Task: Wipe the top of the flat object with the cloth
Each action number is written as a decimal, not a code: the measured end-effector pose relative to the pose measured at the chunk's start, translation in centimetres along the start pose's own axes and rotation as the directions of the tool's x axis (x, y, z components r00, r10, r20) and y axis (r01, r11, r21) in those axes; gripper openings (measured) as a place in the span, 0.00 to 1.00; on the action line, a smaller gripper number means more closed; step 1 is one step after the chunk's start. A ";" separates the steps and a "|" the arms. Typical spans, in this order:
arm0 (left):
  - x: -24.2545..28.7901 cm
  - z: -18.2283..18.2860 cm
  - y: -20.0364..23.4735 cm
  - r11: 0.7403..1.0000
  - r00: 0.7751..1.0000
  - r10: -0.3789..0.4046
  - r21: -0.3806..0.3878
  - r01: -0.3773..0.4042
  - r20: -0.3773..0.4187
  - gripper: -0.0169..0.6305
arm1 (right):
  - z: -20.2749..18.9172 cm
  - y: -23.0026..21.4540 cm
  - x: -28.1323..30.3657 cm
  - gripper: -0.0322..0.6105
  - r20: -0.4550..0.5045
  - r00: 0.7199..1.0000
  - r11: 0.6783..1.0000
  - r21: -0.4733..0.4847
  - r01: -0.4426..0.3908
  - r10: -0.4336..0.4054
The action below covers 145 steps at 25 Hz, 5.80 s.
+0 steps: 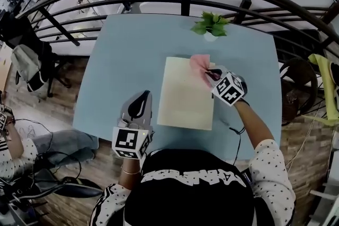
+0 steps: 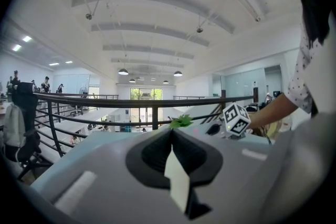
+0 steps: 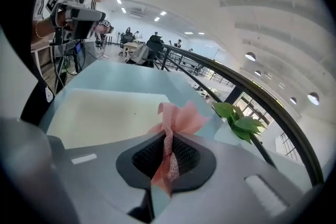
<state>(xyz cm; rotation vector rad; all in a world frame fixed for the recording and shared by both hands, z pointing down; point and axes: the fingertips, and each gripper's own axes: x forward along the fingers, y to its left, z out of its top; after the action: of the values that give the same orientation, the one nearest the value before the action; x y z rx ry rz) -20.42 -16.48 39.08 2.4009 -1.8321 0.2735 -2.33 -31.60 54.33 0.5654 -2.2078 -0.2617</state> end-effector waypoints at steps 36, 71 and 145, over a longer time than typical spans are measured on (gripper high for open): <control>1.9 -1.4 1.1 0.999 0.998 0.029 -0.014 -0.030 -0.055 0.03 | -4.2 0.6 5.7 0.06 -0.185 0.980 0.922 -0.359 -0.142 0.079; -0.8 0.0 -1.1 1.000 1.000 -0.028 0.003 0.028 0.009 0.03 | -4.1 7.9 1.5 0.06 -0.168 0.979 0.895 -0.409 -0.176 0.116; 1.9 -1.7 -4.4 0.989 0.987 -0.151 -0.014 0.150 -0.055 0.03 | -5.0 19.1 -5.9 0.06 -0.017 0.951 0.893 -0.338 -0.295 0.308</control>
<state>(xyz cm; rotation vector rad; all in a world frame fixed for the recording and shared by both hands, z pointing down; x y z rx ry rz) -15.88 -16.74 41.28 2.4819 -1.6152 0.3134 -1.08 -11.99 60.64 0.0259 -2.1823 -0.4763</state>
